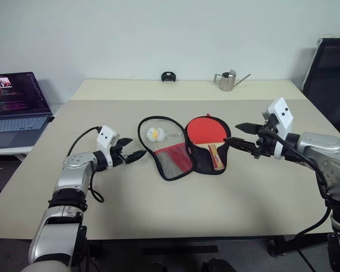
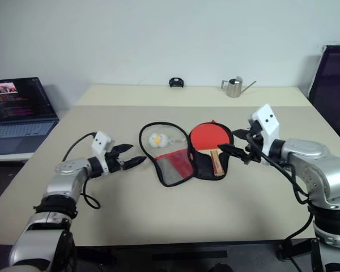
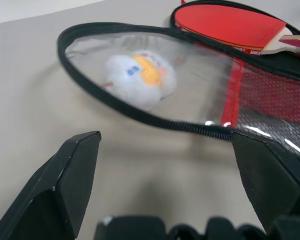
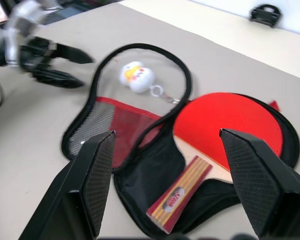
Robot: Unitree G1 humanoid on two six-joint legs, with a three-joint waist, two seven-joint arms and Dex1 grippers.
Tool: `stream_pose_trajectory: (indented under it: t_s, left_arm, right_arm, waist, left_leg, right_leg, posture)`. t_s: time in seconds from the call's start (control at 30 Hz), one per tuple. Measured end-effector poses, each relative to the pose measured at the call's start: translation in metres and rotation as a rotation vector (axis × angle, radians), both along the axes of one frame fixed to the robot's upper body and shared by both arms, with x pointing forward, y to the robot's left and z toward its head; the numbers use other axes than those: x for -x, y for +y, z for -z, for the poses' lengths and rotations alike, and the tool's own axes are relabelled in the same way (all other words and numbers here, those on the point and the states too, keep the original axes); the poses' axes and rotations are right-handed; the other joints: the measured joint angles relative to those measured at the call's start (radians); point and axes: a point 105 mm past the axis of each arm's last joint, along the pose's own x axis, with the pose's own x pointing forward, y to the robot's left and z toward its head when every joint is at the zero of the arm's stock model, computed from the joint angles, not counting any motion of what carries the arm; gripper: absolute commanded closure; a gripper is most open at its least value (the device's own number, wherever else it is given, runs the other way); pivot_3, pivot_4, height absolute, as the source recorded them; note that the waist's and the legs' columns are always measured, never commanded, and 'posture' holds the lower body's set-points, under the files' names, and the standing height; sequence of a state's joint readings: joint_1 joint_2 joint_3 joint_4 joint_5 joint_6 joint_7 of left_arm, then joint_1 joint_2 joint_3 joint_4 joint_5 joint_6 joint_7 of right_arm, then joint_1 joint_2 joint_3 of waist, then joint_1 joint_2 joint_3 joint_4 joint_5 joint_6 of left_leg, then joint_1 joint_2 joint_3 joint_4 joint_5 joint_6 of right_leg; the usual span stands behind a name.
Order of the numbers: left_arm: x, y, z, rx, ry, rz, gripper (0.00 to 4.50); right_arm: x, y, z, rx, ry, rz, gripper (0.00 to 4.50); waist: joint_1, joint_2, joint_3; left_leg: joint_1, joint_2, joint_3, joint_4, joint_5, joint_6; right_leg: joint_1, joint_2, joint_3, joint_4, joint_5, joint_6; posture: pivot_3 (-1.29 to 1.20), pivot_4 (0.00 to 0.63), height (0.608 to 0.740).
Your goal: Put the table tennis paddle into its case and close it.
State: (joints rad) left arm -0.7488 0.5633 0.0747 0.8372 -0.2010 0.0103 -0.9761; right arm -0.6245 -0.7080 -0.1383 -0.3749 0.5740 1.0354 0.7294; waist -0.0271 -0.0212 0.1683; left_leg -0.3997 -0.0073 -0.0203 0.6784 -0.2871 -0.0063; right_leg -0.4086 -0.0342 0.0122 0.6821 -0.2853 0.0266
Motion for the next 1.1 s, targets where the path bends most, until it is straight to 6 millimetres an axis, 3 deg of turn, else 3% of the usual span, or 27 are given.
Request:
stream_pose_trajectory:
  t_s: [0.3,0.53,0.9,1.1]
  left_arm:
    - [-0.007,-0.012,0.017,-0.048,0.046,0.014,0.00]
    - [-0.006,0.008,0.009,-0.065,0.023,-0.025,0.00]
    - [-0.010,0.010,0.016,-0.134,0.007,-0.075,0.00]
    - [-0.023,-0.023,0.023,-0.125,0.012,-0.063,0.00]
  right_arm:
    - [0.007,0.004,-0.008,-0.009,-0.010,-0.045,0.87]
    - [0.014,0.001,-0.005,-0.029,0.014,-0.053,0.87]
    - [0.017,0.003,-0.005,-0.038,0.022,-0.072,0.87]
    - [0.016,0.003,-0.005,-0.037,0.023,-0.069,0.87]
  waist:
    - [-0.001,0.000,0.000]
    - [-0.001,0.000,0.000]
    - [0.001,0.000,0.000]
    - [0.007,-0.001,0.000]
  left_leg:
    - [0.000,0.000,0.000,0.000,0.000,0.000]
    - [0.000,0.000,0.000,0.000,0.000,0.000]
    - [0.000,0.000,0.000,0.001,0.000,0.000]
    - [-0.001,0.000,-0.001,0.001,0.000,0.000]
  right_leg:
    - [0.000,0.000,0.000,0.000,0.000,0.000]
    - [0.000,0.000,0.000,0.000,0.000,0.000]
    - [0.000,0.000,0.000,0.000,0.000,0.000]
    - [0.000,0.000,-0.001,0.000,0.000,0.000]
  posture:
    - [0.00,0.150,0.740]
    - [0.00,0.150,0.740]
    - [0.00,0.150,0.740]
    - [0.00,0.150,0.740]
